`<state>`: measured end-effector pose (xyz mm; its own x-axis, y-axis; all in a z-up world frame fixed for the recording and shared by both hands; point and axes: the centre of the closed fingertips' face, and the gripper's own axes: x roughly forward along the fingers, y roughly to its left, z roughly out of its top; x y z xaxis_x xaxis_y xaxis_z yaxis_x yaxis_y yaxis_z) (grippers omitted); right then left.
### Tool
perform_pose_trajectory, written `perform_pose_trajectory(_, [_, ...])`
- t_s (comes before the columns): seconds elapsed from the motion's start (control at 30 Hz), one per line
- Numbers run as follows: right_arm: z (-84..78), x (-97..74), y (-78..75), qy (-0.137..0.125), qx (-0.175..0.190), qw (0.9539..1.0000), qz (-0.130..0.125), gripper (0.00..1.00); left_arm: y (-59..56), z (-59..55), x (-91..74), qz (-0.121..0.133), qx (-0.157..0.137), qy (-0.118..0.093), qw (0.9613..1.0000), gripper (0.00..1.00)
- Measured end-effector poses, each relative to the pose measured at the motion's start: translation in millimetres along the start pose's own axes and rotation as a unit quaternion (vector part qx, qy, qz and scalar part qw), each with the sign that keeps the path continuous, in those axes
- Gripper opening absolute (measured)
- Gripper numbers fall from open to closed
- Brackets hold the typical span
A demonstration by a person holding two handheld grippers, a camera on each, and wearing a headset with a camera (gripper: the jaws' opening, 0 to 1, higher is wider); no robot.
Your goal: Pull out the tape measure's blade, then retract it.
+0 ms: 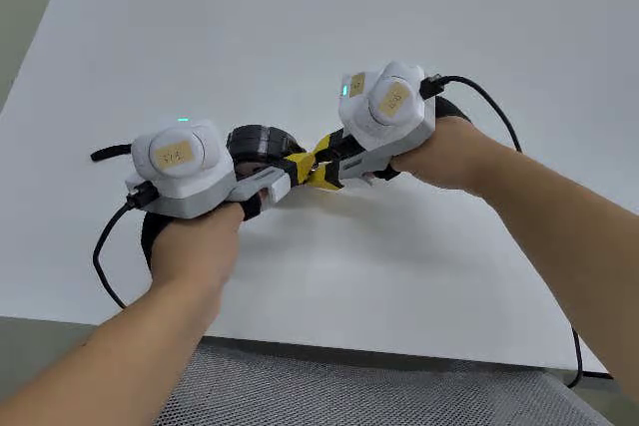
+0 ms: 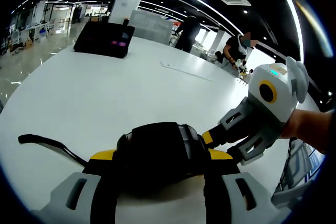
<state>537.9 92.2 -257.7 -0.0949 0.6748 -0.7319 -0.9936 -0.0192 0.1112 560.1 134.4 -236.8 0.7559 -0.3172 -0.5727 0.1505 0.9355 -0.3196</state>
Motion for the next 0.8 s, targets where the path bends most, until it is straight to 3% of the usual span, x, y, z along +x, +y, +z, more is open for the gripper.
perform_pose_trajectory(0.03, [-0.2,-0.9,-1.3,-0.001,0.0,1.0,-0.004,0.16,-1.3,-0.9,0.4,-0.002,0.011,0.002,0.9999,0.62])
perform_pose_trajectory(0.13, [2.9,-5.9,-3.9,-0.015,0.014,0.9998,-0.006,0.23,0.1,0.0,-0.2,-0.001,0.001,-0.003,1.0,0.62])
perform_pose_trajectory(0.33, [4.2,-6.7,-4.7,-0.016,0.012,0.9997,-0.011,0.26,-0.5,3.7,-2.0,-0.006,-0.003,-0.005,1.0,0.62])
perform_pose_trajectory(0.6, [7.6,-10.3,-2.7,-0.022,0.013,0.9995,-0.016,0.29,-6.1,9.4,-8.1,-0.018,0.016,-0.015,0.9996,0.66])
perform_pose_trajectory(0.67, [7.9,-11.9,-3.0,-0.024,0.013,0.9994,-0.02,0.32,-7.4,6.1,-10.1,-0.019,0.043,0.0,0.9989,0.67])
perform_pose_trajectory(0.8, [7.5,-14.0,-2.5,-0.024,0.013,0.9993,-0.024,0.35,-10.3,9.0,-12.9,-0.026,0.051,-0.007,0.9983,0.69])
